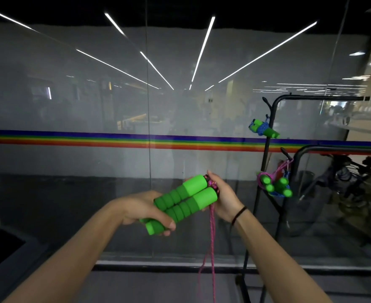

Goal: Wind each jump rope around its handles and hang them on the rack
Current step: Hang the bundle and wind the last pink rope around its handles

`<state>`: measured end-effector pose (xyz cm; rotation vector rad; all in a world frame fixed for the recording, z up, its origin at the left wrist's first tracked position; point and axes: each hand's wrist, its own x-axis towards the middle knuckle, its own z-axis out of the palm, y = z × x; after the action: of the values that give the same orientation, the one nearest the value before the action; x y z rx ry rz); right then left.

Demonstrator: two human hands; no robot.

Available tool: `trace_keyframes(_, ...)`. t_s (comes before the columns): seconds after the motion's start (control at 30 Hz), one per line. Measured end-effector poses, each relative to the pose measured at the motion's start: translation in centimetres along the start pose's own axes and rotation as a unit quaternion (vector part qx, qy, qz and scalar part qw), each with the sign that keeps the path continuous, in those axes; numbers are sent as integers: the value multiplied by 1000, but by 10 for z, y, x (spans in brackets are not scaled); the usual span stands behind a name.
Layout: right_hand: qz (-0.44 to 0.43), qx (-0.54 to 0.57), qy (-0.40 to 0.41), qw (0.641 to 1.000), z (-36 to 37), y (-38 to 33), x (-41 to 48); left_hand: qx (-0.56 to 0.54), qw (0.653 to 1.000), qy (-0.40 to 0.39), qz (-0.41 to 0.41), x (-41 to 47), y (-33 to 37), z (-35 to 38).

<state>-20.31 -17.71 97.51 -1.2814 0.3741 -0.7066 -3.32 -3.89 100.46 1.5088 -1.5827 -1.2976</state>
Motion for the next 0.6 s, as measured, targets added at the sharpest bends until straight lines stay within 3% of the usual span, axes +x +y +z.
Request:
trace_keyframes(0.33,-4,-203,32,979,14,-6,-13,-12,999,14,29,-19,-5,-11)
trace_keyframes(0.5,-29,-137,47,989,10,21,-5,-70,994,75,47,-29,-13,-16)
trace_keyframes(0.6,-50,-312,131,940,16,53,-8,-169,974,134,67,-32,-17,-29)
